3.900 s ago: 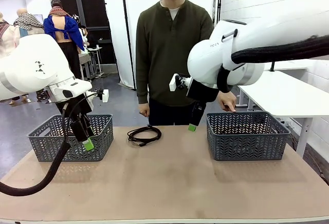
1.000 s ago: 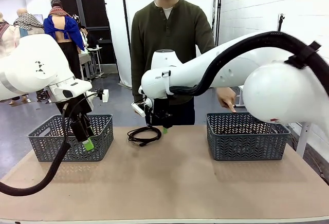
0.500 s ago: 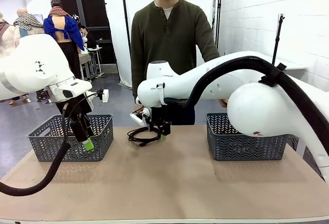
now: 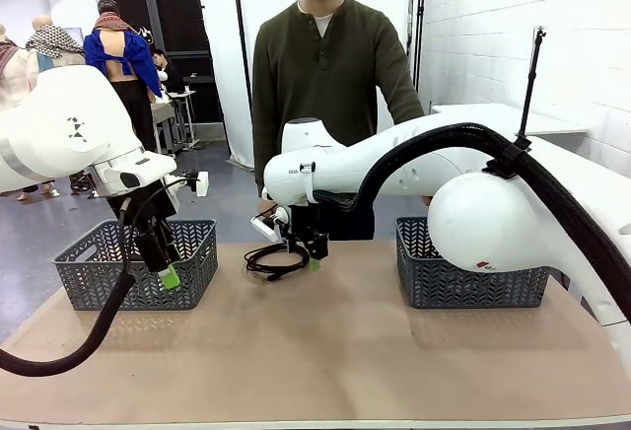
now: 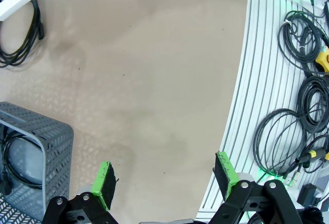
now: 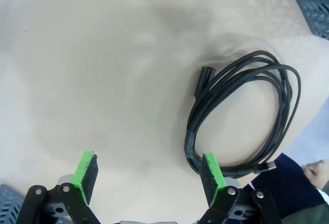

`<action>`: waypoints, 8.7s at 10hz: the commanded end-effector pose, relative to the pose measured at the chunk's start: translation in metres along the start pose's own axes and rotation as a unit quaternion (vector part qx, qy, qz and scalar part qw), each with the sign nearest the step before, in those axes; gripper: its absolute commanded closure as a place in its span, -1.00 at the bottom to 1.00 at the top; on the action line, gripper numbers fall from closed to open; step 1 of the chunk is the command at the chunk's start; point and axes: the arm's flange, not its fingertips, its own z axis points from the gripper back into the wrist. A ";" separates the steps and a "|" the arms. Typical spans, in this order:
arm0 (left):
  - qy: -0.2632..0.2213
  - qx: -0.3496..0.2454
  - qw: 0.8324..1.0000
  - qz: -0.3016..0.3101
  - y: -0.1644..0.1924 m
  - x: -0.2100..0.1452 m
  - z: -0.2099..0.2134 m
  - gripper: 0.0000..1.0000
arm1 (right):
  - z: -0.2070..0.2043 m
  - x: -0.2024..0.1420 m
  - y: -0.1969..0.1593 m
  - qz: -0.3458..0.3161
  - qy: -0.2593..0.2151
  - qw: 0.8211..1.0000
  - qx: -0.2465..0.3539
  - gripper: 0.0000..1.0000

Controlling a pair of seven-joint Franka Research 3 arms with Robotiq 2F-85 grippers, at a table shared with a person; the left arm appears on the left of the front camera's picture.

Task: Organize the cables according to human instructions.
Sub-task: Pick up a bundle of cables and place it in the basket indicated by the human.

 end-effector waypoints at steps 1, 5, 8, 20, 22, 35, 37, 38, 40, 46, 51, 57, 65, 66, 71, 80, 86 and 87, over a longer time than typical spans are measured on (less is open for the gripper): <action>-0.003 0.004 1.000 0.001 0.000 0.000 0.001 -1.00 | 0.000 0.001 0.002 0.002 0.001 1.000 -0.001 -1.00; -0.003 0.004 1.000 0.001 0.000 0.000 0.001 -1.00 | -0.002 -0.003 -0.003 -0.007 0.000 1.000 -0.005 -1.00; -0.003 0.004 1.000 0.001 0.000 0.000 0.001 -1.00 | -0.010 -0.004 -0.010 -0.011 0.001 1.000 -0.016 -1.00; -0.003 0.004 1.000 0.001 0.000 0.000 0.001 -1.00 | -0.041 -0.018 -0.037 -0.042 0.001 0.999 0.012 -1.00; -0.003 0.004 1.000 0.001 0.000 0.000 0.001 -1.00 | -0.044 -0.019 -0.040 -0.039 0.001 0.999 0.022 -1.00; -0.003 0.004 1.000 0.001 0.000 0.000 0.001 -1.00 | -0.051 -0.023 -0.051 -0.036 -0.006 0.996 0.078 0.09; -0.003 0.004 1.000 0.001 0.000 0.000 0.001 -1.00 | -0.049 -0.025 -0.048 -0.041 -0.013 0.996 0.076 0.88; -0.003 0.004 1.000 0.001 0.000 0.000 0.001 -1.00 | -0.048 -0.026 -0.046 -0.043 -0.014 0.996 0.076 1.00; -0.003 0.004 1.000 0.001 0.000 0.000 0.001 -1.00 | -0.049 -0.027 -0.044 -0.044 -0.018 0.996 0.080 1.00; -0.003 0.004 1.000 0.001 0.000 0.000 0.001 -1.00 | -0.009 -0.022 -0.044 -0.078 0.003 0.996 0.051 1.00; -0.003 0.004 1.000 0.001 0.000 0.000 0.001 -1.00 | 0.084 -0.019 -0.005 -0.144 0.023 0.986 0.079 1.00; -0.003 0.004 1.000 0.001 0.000 0.000 0.001 -1.00 | 0.140 -0.051 0.054 -0.226 0.026 0.972 0.052 1.00; -0.003 0.004 1.000 0.001 0.000 0.000 0.001 -1.00 | 0.155 -0.069 0.023 -0.221 0.032 0.973 0.052 1.00; -0.003 0.004 1.000 0.001 0.000 0.000 0.001 -1.00 | 0.155 -0.069 0.023 -0.221 0.032 0.973 0.052 1.00; -0.003 0.004 1.000 0.001 0.000 0.000 0.001 -1.00 | 0.159 -0.077 0.036 -0.238 0.030 0.969 0.064 1.00; -0.003 0.004 1.000 0.001 0.000 0.000 0.001 -1.00 | 0.171 -0.128 0.137 -0.312 0.017 0.947 0.074 1.00; -0.003 0.004 1.000 0.001 0.000 0.000 0.001 -1.00 | 0.159 -0.147 0.199 -0.347 0.019 0.934 0.080 1.00; -0.003 0.004 1.000 0.001 0.000 0.000 0.001 -1.00 | 0.156 -0.152 0.207 -0.355 0.018 0.931 0.084 1.00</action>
